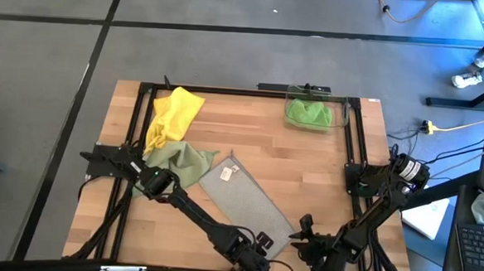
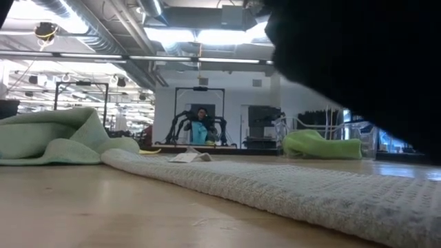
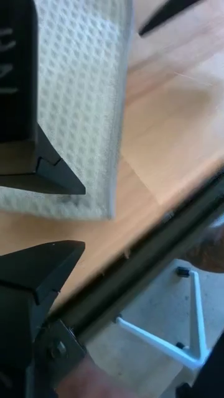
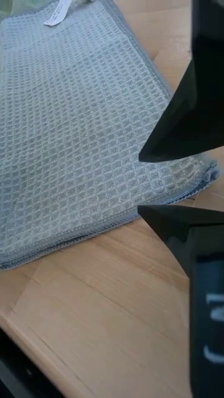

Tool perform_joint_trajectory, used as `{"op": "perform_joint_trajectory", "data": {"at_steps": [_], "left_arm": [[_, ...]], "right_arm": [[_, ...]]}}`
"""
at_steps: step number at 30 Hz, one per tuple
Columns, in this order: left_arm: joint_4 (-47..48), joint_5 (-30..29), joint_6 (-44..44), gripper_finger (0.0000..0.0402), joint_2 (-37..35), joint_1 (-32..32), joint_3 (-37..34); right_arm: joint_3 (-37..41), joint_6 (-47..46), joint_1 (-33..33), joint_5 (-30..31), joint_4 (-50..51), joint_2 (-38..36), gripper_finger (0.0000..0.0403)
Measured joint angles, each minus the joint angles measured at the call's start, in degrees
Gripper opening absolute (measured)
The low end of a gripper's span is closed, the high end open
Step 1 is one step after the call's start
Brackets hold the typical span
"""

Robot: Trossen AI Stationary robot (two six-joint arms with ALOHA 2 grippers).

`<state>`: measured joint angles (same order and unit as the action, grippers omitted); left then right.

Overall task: Fold microfiber towels
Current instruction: Fold the gray cloth

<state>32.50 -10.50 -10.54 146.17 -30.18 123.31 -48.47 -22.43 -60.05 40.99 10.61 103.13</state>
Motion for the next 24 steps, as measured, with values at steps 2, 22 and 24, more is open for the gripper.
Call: {"op": "perform_joint_trajectory", "data": {"at_steps": [2,22,24], "left_arm": [[0.8,0.0,-0.1,0.0123,-0.4,0.4,0.0],[-1.0,-0.7,2.5,0.0122,0.5,2.2,-0.1],[-1.0,-1.4,2.4,0.0116,0.5,1.8,-0.1]], "right_arm": [[0.0,0.1,0.0,0.0,0.0,0.0,0.0123],[0.0,0.0,0.0,0.0,0.7,0.0,0.0123],[0.0,0.1,0.0,0.0,0.9,0.0,0.0123]]}}
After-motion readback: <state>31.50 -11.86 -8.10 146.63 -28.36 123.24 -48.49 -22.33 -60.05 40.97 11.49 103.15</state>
